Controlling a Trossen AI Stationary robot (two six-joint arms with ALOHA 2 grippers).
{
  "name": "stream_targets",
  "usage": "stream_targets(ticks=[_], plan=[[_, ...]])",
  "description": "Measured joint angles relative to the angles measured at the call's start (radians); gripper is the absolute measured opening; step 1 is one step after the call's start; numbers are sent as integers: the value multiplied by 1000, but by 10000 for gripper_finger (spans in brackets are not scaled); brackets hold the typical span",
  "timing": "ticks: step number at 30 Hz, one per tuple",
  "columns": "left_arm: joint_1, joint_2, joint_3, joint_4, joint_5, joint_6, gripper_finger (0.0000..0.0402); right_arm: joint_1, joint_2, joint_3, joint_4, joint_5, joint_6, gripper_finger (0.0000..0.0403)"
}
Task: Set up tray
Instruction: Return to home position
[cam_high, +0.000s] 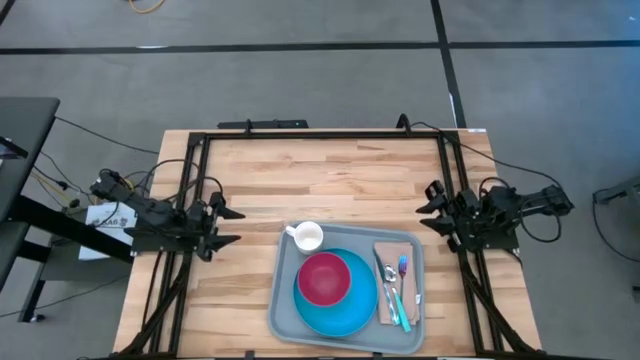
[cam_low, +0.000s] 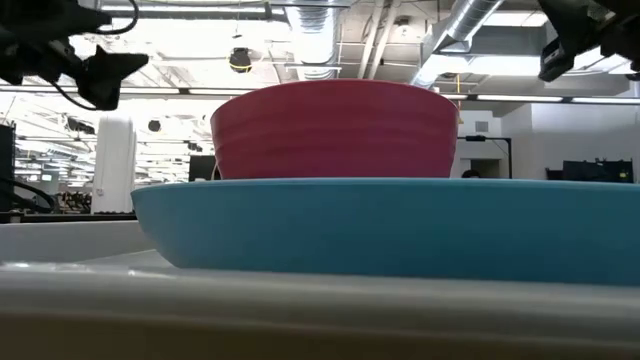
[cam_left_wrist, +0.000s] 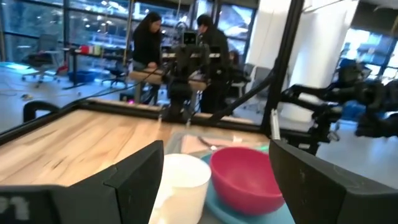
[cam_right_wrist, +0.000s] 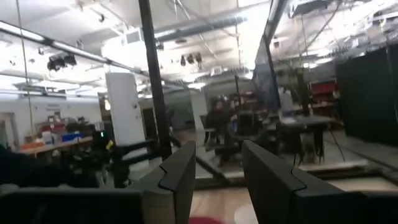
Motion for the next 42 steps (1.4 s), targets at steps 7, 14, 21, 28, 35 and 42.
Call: stream_targets(ticks=[7,14,21,28,35,42], plan=[[0,2,0,-54,-1,-2,279,2,0,-43,-4,1,73,123],[0,2,0,-55,0,-2,279,2,0,-44,-30,0,75,123],[0,2,0,-56,-1,-2,279,2,0,-44,-33,0,75,123],[0,2,-1,-58,-1,-2,279,2,0,-45,-33,0,76,123],[0,2,-1,-59,-1,-3,279,2,0,-45,-33,-1,76,123],[0,2,-1,-59,-1,-3,279,2,0,-46,-33,-1,76,123]])
